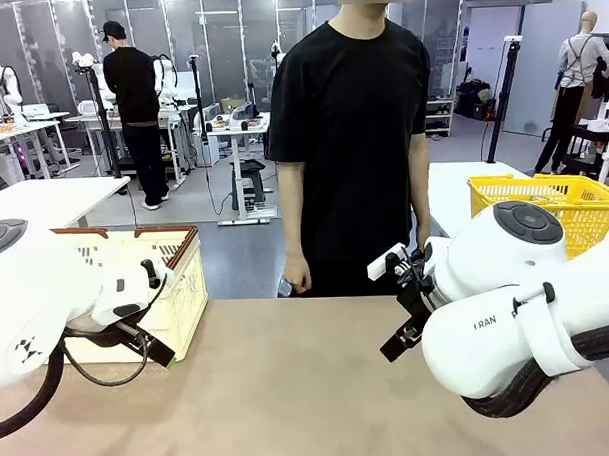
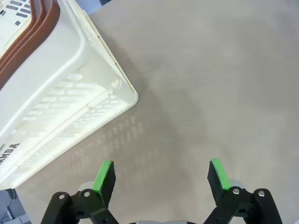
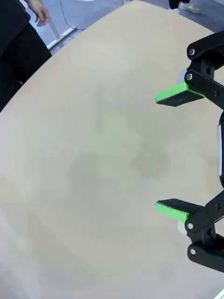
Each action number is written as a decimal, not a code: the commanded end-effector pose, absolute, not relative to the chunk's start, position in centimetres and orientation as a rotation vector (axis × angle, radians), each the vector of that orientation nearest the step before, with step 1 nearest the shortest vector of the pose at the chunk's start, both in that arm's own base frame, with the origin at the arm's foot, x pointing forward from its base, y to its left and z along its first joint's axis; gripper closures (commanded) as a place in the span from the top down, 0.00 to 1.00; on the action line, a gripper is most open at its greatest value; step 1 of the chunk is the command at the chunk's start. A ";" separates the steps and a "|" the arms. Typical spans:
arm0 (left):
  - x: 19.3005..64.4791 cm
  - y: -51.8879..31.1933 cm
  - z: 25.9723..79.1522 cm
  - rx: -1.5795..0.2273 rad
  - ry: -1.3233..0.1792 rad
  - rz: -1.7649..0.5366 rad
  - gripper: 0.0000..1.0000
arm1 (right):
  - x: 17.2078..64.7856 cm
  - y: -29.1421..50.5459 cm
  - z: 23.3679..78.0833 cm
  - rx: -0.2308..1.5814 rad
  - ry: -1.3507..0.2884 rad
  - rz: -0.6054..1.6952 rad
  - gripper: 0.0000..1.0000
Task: Place the drinks into the Shopping basket.
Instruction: Pick up one drink and place it into the Shopping basket.
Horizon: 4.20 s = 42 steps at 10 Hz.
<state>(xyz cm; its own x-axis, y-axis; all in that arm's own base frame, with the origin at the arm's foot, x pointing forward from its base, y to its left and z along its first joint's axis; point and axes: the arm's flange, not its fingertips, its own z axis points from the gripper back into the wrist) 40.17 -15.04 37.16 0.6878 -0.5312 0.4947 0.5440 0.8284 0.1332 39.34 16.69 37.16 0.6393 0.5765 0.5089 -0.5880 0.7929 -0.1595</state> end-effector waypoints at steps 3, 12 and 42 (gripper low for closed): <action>40.2 -15.1 37.2 -0.025 -0.546 -0.602 1.00 | 39.3 16.7 37.2 0.022 -0.573 0.664 1.00; 40.2 -15.1 37.2 -0.025 -0.546 -0.602 1.00 | 39.3 16.7 37.2 0.022 -0.573 0.664 1.00; 33.3 -14.6 40.4 0.031 -0.583 -0.220 1.00 | 34.0 17.4 44.6 -0.186 -0.561 0.299 1.00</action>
<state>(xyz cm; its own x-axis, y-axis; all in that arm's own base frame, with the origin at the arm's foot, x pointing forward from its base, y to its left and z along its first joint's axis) 36.21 -17.93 44.67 0.8089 -0.2247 0.5433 0.2005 0.9741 0.1043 34.84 18.98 47.31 0.7902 0.3940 0.4694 -0.2722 0.9119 -0.3072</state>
